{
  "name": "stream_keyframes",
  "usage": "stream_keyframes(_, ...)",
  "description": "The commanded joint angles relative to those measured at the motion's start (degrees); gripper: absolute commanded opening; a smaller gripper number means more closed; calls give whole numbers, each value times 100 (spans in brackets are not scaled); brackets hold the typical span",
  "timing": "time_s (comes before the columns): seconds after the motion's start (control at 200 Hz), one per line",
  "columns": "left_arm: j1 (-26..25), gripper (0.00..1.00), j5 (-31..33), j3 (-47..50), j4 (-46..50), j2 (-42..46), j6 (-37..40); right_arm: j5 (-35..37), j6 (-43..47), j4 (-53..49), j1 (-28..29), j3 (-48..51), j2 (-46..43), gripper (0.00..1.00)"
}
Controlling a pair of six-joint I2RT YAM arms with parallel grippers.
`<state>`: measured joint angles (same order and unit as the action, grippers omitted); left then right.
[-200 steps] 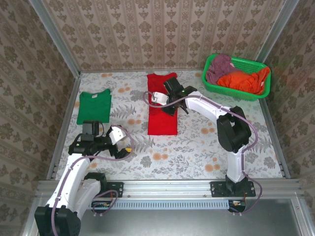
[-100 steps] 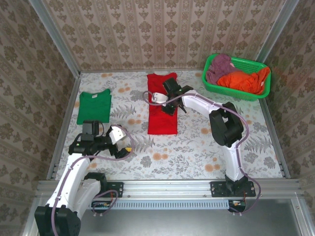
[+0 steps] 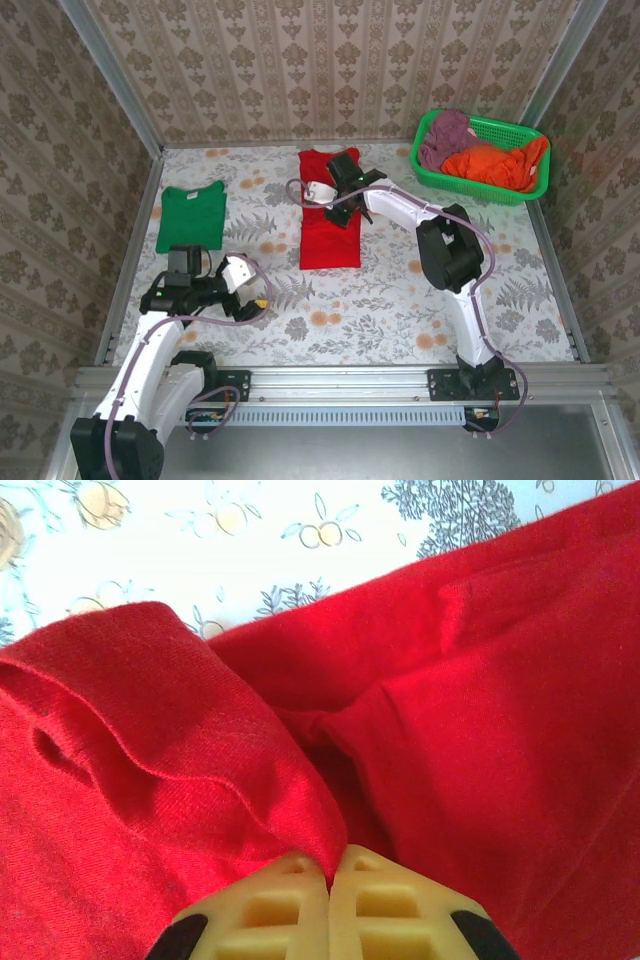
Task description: Fold and stack the t-shirts
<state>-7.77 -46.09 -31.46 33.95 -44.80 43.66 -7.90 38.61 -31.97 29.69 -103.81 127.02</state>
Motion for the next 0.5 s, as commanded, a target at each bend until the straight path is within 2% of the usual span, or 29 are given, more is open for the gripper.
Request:
stream_keyframes(0.0,13,100,-120,70,-13,14,-50,227,-126,63,-91,-184,141,0)
stream_keyframes(0.325,15,100,-129,116,-73,23,-81,449,-244,101,-139,-133,198,0)
stream_keyframes(0.385,13,100,-121,123,-81,24,-77,509,-287,298,-139,-98,192,14)
stream_keyframes(0.495,19,100,-119,128,-99,33,-92,374,-508,660,-124,108,-85,57)
